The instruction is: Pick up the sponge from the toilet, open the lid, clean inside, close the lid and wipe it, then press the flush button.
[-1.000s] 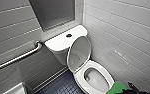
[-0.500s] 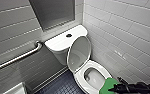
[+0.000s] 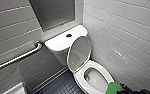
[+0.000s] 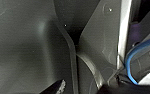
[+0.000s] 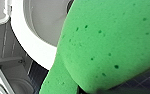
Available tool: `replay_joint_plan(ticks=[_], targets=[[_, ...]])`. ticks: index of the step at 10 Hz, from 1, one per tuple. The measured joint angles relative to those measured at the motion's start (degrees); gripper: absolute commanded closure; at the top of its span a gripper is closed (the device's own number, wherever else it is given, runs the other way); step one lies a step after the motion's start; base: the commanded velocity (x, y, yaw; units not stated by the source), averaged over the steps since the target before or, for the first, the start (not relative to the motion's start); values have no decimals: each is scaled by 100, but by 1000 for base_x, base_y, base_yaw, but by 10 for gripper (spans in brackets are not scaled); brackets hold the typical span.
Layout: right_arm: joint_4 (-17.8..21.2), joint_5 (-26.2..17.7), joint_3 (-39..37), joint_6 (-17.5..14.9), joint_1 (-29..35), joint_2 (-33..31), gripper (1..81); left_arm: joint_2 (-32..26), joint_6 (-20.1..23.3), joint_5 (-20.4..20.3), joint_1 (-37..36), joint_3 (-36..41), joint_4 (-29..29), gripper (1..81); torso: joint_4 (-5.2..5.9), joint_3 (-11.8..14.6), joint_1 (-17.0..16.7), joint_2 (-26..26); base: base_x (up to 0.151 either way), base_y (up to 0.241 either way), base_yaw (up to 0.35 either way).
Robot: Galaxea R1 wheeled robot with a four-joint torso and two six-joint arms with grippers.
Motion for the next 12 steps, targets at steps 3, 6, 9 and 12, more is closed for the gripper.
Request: replay_joint_plan(ticks=[3,6,9,12], targets=[[0,808,135,-2,-816,-375,811,-1,0,0,0,2,0,10,0,0,0,0,0,0,0],[-22,1598,127,0,-2070,-551,811,-6,0,9,-2,2,0,10,0,0,0,-2,0,0,0],[-33,2560,-88,0,-3301,-709,811,-43,5,69,-22,79,0,10,0,0,-11,17,0,0,0],[-105,3474,-513,-4,-4267,-660,811,-273,40,6,-212,383,0,10,0,2,-306,483,0,0,0]])
